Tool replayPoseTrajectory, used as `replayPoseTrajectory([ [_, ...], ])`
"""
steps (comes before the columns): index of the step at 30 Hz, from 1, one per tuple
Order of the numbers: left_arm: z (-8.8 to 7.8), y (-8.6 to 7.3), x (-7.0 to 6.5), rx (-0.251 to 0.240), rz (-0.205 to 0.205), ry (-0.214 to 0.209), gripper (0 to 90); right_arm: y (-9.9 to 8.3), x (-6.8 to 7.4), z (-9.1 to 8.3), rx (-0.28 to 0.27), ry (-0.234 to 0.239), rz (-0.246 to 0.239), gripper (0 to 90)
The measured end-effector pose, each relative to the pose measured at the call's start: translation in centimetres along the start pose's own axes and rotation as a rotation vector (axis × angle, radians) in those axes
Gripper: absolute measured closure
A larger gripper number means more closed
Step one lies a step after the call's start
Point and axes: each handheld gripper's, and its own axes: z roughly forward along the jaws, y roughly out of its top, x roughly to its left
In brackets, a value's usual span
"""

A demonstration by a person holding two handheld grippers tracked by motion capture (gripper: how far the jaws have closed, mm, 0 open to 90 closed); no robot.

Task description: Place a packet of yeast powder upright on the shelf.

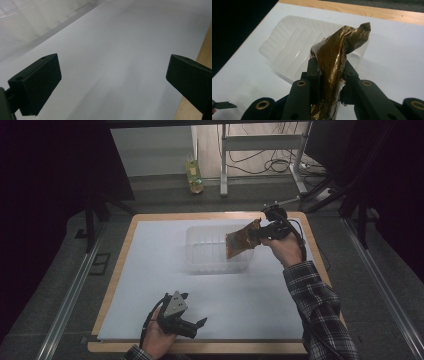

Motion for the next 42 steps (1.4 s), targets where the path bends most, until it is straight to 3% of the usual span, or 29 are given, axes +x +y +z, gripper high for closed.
replayPoseTrajectory([
  [12,0.1,0.0,0.0,0.008,0.0,-0.005,0.0,0.8,-0.1,1.6,0.007,-0.003,0.017,73.1],
  [23,0.2,0.0,0.0,0.012,0.002,-0.006,0.0,1.5,-0.5,2.5,-0.051,-0.003,0.04,72.7],
  [42,0.3,-0.1,-0.1,0.016,0.008,-0.013,0.0,2.4,-0.1,4.0,-0.098,0.012,0.061,72.4],
])
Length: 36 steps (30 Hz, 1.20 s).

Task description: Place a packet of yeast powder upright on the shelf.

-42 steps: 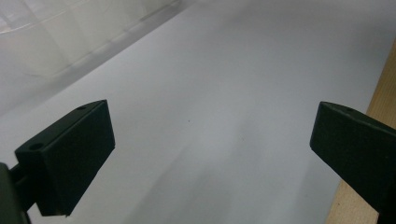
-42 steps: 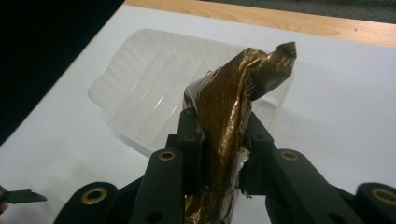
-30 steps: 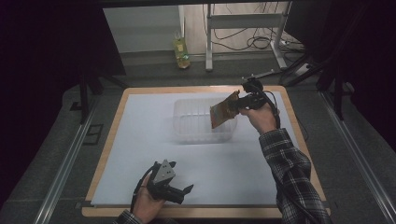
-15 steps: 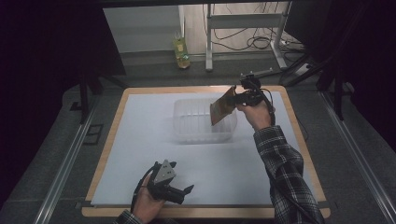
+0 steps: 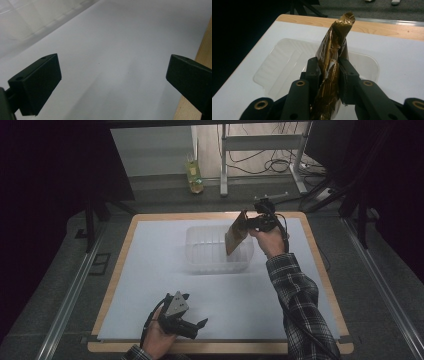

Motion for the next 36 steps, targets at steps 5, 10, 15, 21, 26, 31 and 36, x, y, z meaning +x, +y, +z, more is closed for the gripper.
replayPoseTrajectory([
  [5,0.0,0.0,0.0,0.002,0.001,-0.001,0.0,0.1,0.3,0.7,-0.005,0.002,-0.001,72.4],
  [10,0.0,0.0,0.0,-0.001,0.001,-0.001,0.0,0.0,0.5,1.5,0.0,0.002,-0.003,72.4],
  [15,0.0,0.0,-0.1,-0.01,-0.001,-0.001,0.0,-0.1,0.6,2.1,0.006,0.002,-0.005,72.4],
  [21,0.0,0.0,-0.1,-0.01,0.006,0.0,0.0,-0.4,0.5,2.9,0.014,0.001,-0.008,72.4],
  [26,0.1,0.0,-0.2,-0.011,0.005,-0.003,0.0,-0.7,0.4,3.5,0.016,0.003,-0.008,72.2],
  [31,0.1,0.0,-0.2,-0.008,0.008,-0.006,0.0,-1.2,0.6,4.2,-0.004,0.014,-0.024,71.9],
  [36,0.1,0.0,-0.3,-0.008,0.01,-0.006,0.0,-1.4,0.3,4.1,-0.012,-0.004,-0.04,72.6],
])
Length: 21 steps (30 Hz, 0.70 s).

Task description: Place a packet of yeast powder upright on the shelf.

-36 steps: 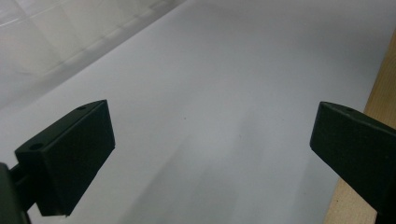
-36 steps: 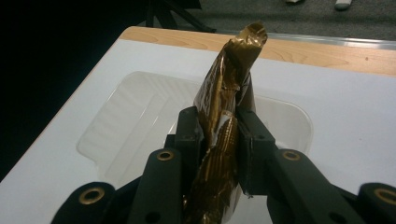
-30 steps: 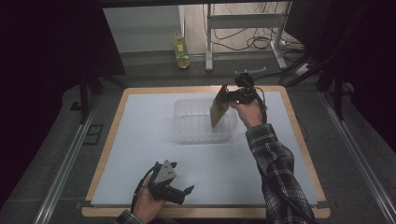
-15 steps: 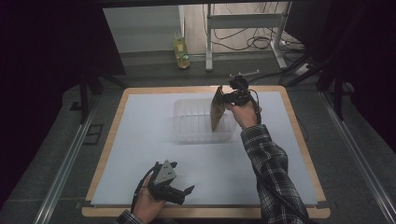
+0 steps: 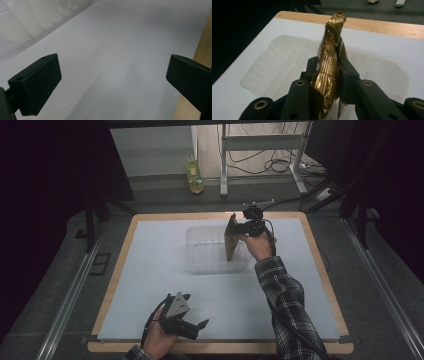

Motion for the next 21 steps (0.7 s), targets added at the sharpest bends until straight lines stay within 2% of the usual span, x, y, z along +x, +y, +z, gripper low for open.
replayPoseTrajectory([
  [7,0.1,0.0,0.0,0.005,0.003,-0.003,0.0,-0.5,-1.5,-0.4,-0.014,0.018,0.02,70.0],
  [11,0.2,-0.1,0.0,0.007,0.002,-0.003,0.0,-0.5,-1.1,-0.3,-0.005,-0.004,-0.008,64.2],
  [15,0.1,-0.1,0.1,0.006,0.003,-0.005,0.0,-0.4,-0.7,-0.2,0.002,-0.038,-0.039,54.0],
  [16,0.1,-0.1,0.1,0.006,0.003,-0.005,0.0,-0.4,-0.7,-0.2,0.002,-0.038,-0.039,54.0],
  [21,0.2,-0.1,0.1,0.007,0.003,-0.005,0.0,-0.4,-0.4,-0.3,0.013,-0.03,-0.068,43.0],
])
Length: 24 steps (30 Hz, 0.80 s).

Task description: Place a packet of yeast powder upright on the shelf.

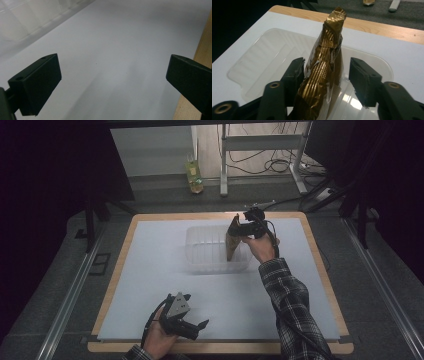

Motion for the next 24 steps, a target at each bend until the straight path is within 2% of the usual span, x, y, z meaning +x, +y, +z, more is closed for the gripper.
replayPoseTrajectory([
  [8,0.0,0.0,0.0,0.003,0.006,0.001,0.0,0.1,0.7,-0.1,0.016,0.022,-0.082,30.3],
  [13,0.1,-0.1,0.0,0.003,0.008,0.004,0.0,0.1,0.9,-0.3,0.013,0.03,-0.103,25.0],
  [18,0.1,-0.1,0.0,0.008,0.013,0.014,0.0,0.0,1.4,-0.8,-0.006,0.078,-0.119,19.7],
  [24,0.2,-0.1,-0.1,0.017,0.022,0.023,0.0,-0.3,2.1,-1.2,-0.01,0.062,-0.171,15.4],
])
